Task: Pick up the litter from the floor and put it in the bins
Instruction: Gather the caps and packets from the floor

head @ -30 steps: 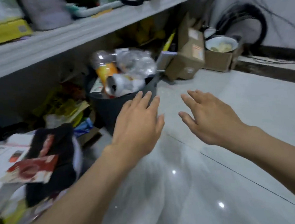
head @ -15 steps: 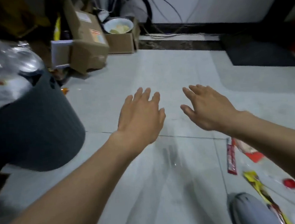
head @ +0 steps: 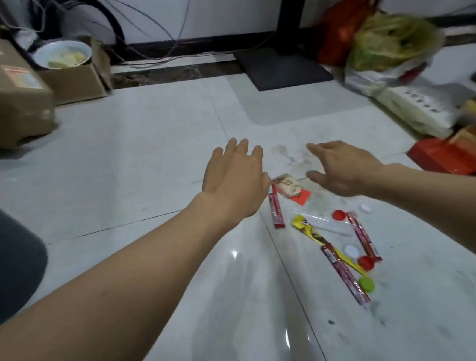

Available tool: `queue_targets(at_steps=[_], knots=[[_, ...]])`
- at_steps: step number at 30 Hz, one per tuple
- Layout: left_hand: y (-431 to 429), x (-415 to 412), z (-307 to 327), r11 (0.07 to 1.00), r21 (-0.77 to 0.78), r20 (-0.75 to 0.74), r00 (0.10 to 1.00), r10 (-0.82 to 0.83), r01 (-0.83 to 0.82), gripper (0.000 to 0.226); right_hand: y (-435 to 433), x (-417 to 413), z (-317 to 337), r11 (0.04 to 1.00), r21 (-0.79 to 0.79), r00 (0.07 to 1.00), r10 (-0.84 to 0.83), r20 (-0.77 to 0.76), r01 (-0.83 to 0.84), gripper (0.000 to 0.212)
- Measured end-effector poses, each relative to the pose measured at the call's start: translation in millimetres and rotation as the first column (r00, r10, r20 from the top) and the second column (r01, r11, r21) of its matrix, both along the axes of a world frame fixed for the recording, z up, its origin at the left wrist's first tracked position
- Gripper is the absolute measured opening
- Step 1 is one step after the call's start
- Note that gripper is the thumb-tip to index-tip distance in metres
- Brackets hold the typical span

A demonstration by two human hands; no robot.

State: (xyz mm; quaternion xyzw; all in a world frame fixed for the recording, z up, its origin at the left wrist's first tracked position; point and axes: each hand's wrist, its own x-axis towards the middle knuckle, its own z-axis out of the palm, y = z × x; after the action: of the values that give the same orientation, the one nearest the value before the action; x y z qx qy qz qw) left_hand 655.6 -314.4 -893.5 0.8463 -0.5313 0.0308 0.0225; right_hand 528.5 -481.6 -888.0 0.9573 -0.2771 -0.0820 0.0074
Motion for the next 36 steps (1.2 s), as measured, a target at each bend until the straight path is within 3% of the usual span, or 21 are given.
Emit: queue_targets(at_steps=[9, 16, 23, 30, 36], knots=[[-103, -71, -53, 0.989, 0.000, -0.066, 0.987, -0.148, 0.149, 0.052, -62, -113, -61, 0.965, 0.083, 0.969, -0.247, -0.019, 0.248, 0.065], [-127, -96, -121, 0.995, 0.009, -0.230, 0.969, -0.092, 0.097, 0.057, -80, -141, -127, 0.926, 0.219, 0.950, -0.313, -0.016, 0.308, 0.054], [-137, -83, -169, 0.994, 0.059, -0.273, 0.959, -0.068, 0.087, 0.060, -97, -127, -169, 0.874, 0.350, 0.931, -0.364, 0.012, 0.337, 0.038], [-144, -66, -197, 0.995, 0.066, -0.300, 0.952, -0.052, 0.075, 0.060, -118, -82, -195, 0.884, 0.401, 0.954, -0.291, 0.070, 0.240, 0.042], [-141, -52, -210, 0.997, 0.069, -0.318, 0.948, 0.009, 0.014, 0.058, -123, -65, -219, 0.896, 0.387, 0.960, -0.268, 0.084, 0.216, 0.015]])
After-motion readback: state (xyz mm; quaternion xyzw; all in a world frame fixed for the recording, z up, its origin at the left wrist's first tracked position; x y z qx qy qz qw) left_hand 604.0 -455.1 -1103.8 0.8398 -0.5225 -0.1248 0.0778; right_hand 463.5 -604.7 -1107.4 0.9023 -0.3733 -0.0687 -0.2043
